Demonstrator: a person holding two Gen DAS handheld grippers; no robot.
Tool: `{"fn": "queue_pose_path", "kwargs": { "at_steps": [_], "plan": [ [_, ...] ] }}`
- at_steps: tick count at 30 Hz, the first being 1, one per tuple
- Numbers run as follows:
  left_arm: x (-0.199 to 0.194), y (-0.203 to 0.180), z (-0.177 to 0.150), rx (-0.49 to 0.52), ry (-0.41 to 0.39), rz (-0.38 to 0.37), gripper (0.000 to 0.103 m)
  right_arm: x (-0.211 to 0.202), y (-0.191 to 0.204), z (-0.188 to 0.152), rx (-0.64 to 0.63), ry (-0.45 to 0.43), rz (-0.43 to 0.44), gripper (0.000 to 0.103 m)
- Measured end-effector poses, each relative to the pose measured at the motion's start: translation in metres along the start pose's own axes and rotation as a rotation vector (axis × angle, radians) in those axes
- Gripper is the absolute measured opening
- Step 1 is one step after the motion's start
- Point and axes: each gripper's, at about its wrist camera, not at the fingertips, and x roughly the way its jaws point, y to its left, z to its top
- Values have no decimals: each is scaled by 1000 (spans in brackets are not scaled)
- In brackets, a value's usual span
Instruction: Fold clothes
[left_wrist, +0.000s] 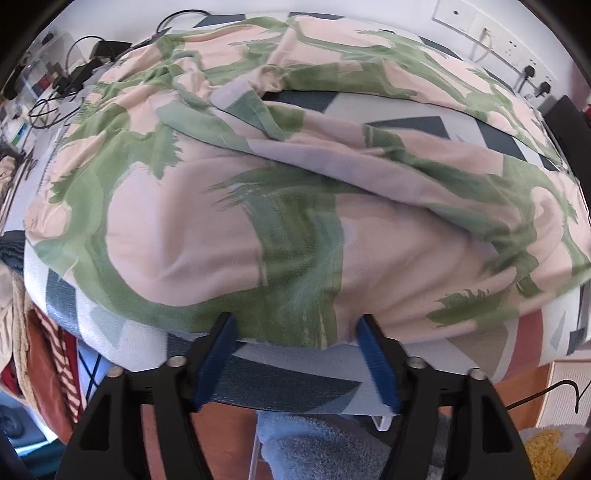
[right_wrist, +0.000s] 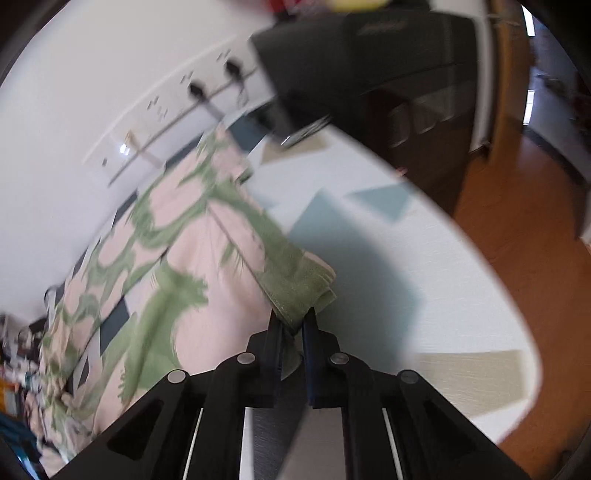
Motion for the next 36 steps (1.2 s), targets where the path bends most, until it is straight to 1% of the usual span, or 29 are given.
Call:
{"fn": "queue_pose_path", "kwargs": {
  "at_steps": [1,3,6,9,10,11,13,15,16,17,20,23,25,26,27,29,31,32,33,35,36],
  "plan": [
    [0,-2,0,7,-4,3,76,-5,-6,0,13,-2,-13,9],
    [0,-4,0,14,-11,4,76,-4,-13,-4,17,34,-21,9],
    [-7,9,0,-52,-38,-51,76,0,-23,-9,34,83,-20,12],
    [-25,37,-5,-181,-108,-158,76,4,-27,-12,114,95,32,19],
    [-31,50,-8,-236,-132,-190,76,5,-28,-13,139,97,50,27],
    [-37,62,-11,-297,-151,-214,76,5,-29,-14,163,98,67,33],
    [-43,89,-22,-444,-163,-259,76,6,-29,-16,186,103,89,35],
    [-38,113,-38,-587,-149,-308,75,9,-28,-18,205,115,104,36],
    [-35,119,-45,-638,-141,-335,74,11,-29,-19,218,122,111,36],
    [-32,122,-48,-669,-137,-365,74,13,-29,-20,231,130,119,36],
    [-23,131,-57,-762,-123,-454,74,13,-27,-21,246,118,126,38],
    [-15,134,-64,-860,-117,-502,74,13,-26,-21,261,111,126,39],
    [-17,134,-63,-895,-150,-525,75,14,-28,-21,301,108,146,39],
    [-17,134,-60,-904,-163,-537,74,15,-29,-22,329,106,160,39],
    [-16,133,-57,-912,-168,-550,71,16,-30,-23,356,104,174,39],
    [-18,129,-53,-909,-183,-572,71,16,-32,-25,394,98,195,39],
    [-16,123,-49,-890,-165,-556,71,17,-32,-25,412,91,208,39],
    [-14,121,-49,-885,-168,-550,70,17,-32,-26,420,86,214,39],
    [-14,120,-49,-886,-187,-548,70,18,-32,-26,430,80,219,39],
    [-14,117,-47,-882,-206,-540,62,18,-32,-26,448,68,225,39],
    [-12,115,-45,-878,-207,-537,54,19,-33,-26,454,62,226,39]
  ]
}}
